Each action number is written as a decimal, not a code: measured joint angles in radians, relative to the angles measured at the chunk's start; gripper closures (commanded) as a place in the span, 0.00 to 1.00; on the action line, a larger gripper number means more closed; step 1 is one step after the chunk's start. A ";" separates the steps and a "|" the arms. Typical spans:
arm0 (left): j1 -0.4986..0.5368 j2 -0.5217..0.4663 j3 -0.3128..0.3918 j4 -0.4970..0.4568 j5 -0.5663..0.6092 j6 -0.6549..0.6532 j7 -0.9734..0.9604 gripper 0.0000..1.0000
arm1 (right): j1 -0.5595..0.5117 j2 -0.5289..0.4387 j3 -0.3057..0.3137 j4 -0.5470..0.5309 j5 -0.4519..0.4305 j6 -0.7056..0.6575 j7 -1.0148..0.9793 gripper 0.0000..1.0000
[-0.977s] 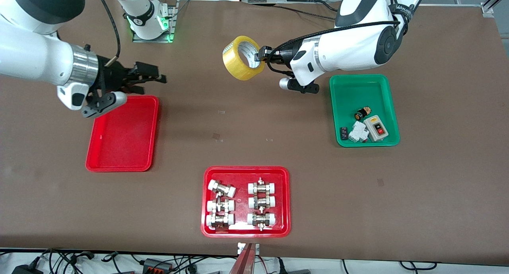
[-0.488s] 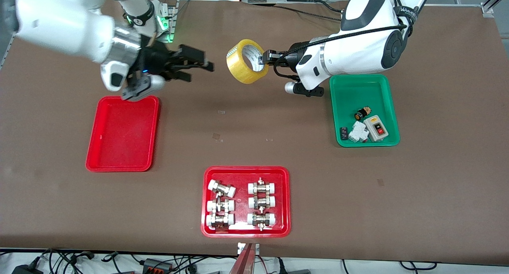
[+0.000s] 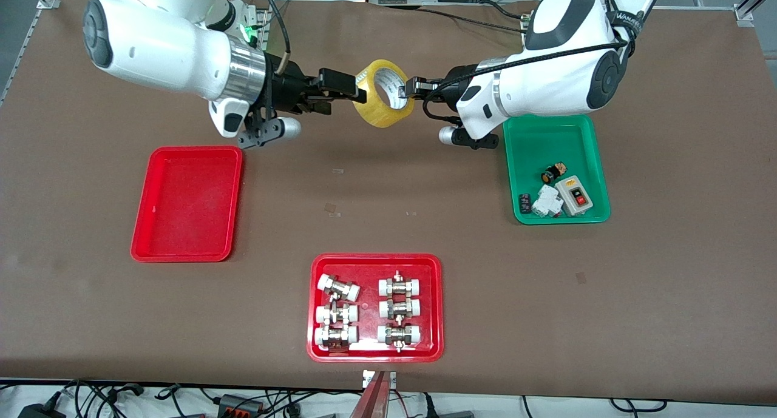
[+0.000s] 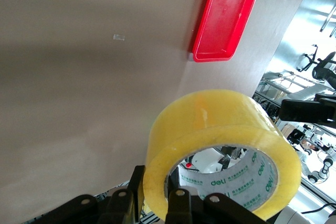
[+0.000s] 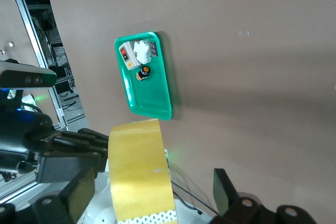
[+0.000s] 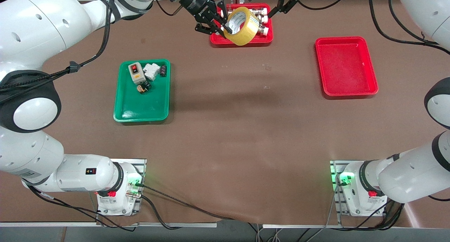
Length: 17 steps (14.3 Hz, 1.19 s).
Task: Left arm passes tape to right arm into tray
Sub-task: 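Close the right gripper on the tape held by the left gripper, then open the left gripper and withdraw it from the tape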
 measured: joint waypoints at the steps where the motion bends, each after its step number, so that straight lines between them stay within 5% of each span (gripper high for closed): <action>1: 0.001 0.000 0.000 0.000 0.000 -0.003 0.001 0.98 | 0.006 0.004 0.000 0.000 0.001 0.000 0.000 0.00; 13: 0.003 0.000 0.000 0.001 0.000 -0.007 0.007 0.98 | 0.040 0.011 -0.002 0.000 0.001 -0.053 0.000 0.00; 14: 0.003 0.000 0.000 0.001 0.000 -0.008 0.007 0.98 | 0.040 0.010 -0.002 0.000 0.001 -0.054 0.000 0.04; 17: 0.004 0.000 0.000 0.001 0.000 -0.012 0.008 0.98 | 0.040 0.011 -0.002 0.000 0.001 -0.055 -0.001 0.40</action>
